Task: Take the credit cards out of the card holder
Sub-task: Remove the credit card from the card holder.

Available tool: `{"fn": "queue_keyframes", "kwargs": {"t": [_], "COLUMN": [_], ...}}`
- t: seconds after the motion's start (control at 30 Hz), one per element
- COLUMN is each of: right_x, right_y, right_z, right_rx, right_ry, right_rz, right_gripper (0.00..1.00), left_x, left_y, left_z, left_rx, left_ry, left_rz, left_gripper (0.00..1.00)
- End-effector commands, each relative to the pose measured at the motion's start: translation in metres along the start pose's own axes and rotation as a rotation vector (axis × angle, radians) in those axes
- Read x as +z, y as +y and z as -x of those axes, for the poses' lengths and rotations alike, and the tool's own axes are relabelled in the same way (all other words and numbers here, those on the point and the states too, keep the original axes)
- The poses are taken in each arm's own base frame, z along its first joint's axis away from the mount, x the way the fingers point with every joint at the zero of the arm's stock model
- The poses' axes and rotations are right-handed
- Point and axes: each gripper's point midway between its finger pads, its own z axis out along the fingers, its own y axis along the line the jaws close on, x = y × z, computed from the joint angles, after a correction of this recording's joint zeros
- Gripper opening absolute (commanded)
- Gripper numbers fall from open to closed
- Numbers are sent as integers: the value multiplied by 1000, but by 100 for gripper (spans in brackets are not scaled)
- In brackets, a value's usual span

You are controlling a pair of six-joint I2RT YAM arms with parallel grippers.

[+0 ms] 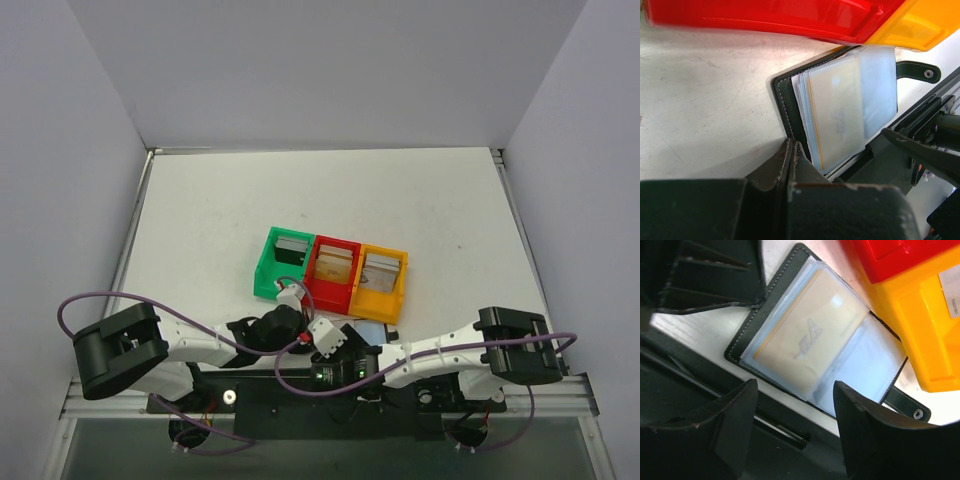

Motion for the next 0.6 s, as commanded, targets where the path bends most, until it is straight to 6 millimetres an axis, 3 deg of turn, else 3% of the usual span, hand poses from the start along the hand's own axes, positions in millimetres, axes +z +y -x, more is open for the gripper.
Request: {"fn": "queue_keyframes", "kwargs": {"t": [0.0,0.47,0.57], "right_x": [-8,6,7], "right_y": [5,6,2], "right_z": [22,8,7], "right_rx": [4,-21,-14], "right_ry": [-60,11,16], "right_rz": [9,-11,-20], "right_gripper": [57,45,39], "left_x": [-3,-5,-5], "left_y": [-9,-9,-9], "left_z": [2,3,4], "left_rx": [10,12,12], "left_ry": [-8,-13,-15], "left_rz": [-38,-39,-40], "left_gripper": [0,0,0]}}
